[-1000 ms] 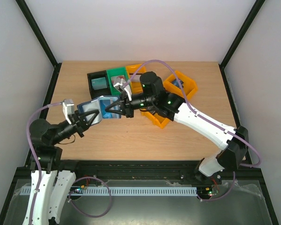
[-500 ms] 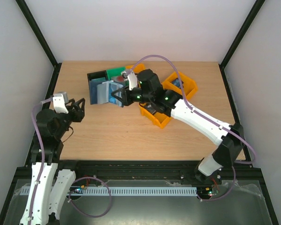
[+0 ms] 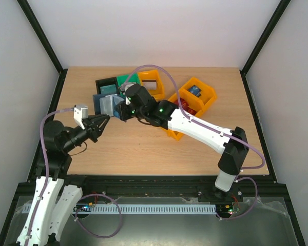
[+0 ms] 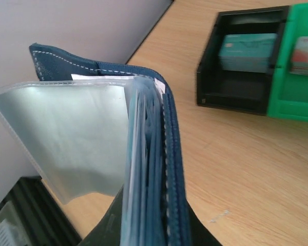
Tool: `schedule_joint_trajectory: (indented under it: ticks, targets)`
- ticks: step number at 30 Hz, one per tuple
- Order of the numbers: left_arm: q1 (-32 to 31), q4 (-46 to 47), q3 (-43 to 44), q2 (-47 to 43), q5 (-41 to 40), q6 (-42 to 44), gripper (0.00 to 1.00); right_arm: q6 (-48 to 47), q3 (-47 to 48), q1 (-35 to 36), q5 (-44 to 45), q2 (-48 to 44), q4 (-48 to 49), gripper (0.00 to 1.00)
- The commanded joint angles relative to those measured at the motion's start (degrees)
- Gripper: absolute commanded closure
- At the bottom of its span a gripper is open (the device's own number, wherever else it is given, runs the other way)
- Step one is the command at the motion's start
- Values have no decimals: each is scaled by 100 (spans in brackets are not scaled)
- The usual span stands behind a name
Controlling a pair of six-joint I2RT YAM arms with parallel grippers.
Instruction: Take the credit cards out of the card holder
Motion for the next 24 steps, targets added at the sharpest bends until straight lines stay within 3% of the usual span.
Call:
schedule_joint_trajectory:
  ticks: [1, 5, 15, 24]
  targets:
    - [-115, 353, -84, 268, 350, -499, 81, -191, 254, 59, -776, -9, 240, 98]
    - [-125, 555, -190, 547, 204, -873, 82, -167, 188, 54, -2244, -25, 761, 98]
    - [45, 263, -220, 376, -100, -1092, 76, 473, -519, -209, -3603, -529, 2229, 98]
    - [192, 164, -147, 399, 124, -1332, 71, 879, -1012, -426, -4139, -979, 3122, 98]
